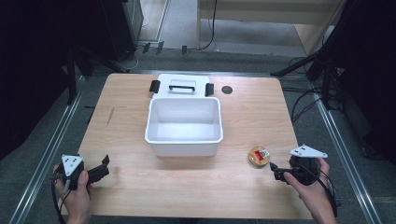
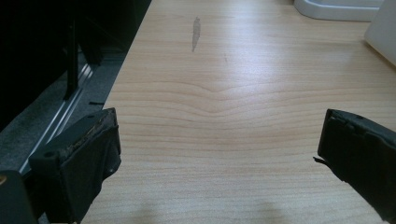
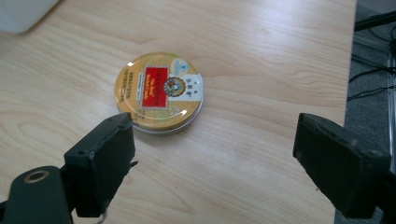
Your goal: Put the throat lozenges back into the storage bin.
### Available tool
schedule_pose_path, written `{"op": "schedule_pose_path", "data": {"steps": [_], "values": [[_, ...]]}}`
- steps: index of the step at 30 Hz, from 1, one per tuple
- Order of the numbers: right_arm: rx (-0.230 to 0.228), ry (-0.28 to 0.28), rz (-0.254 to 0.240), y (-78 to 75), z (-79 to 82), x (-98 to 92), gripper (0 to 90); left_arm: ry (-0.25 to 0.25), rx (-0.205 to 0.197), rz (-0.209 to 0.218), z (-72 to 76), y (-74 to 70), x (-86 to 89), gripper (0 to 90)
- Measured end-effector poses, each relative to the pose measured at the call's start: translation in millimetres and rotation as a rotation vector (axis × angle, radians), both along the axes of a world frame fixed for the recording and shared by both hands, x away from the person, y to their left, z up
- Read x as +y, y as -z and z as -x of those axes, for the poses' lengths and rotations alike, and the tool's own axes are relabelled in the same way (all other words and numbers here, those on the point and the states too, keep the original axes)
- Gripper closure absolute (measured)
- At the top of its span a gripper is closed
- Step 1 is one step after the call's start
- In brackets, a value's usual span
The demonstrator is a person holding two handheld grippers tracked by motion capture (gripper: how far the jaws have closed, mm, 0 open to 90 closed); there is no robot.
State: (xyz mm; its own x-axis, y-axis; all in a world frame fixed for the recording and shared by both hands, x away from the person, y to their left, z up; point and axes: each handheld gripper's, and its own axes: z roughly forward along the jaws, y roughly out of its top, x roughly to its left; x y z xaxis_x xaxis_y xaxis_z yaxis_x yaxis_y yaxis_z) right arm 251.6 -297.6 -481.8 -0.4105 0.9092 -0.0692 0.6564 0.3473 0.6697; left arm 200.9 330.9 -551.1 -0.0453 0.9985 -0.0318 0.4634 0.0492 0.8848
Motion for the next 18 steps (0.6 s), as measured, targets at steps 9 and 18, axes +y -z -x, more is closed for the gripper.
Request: {"op": "schedule_pose_path", "data": {"steps": [9, 18], "values": [[0.149, -0.095, 0.125, -9.0, -17.7, 19.5, 4.4, 0.000, 0.004, 0.013, -0.1, 0.0, 1.1, 0.0], [0.279, -0.127, 0.178, -12.1, -33.1, 31.3, 4.4, 0.002, 0.001, 0.003, -0.2, 0.1, 0.3, 0.0]]}}
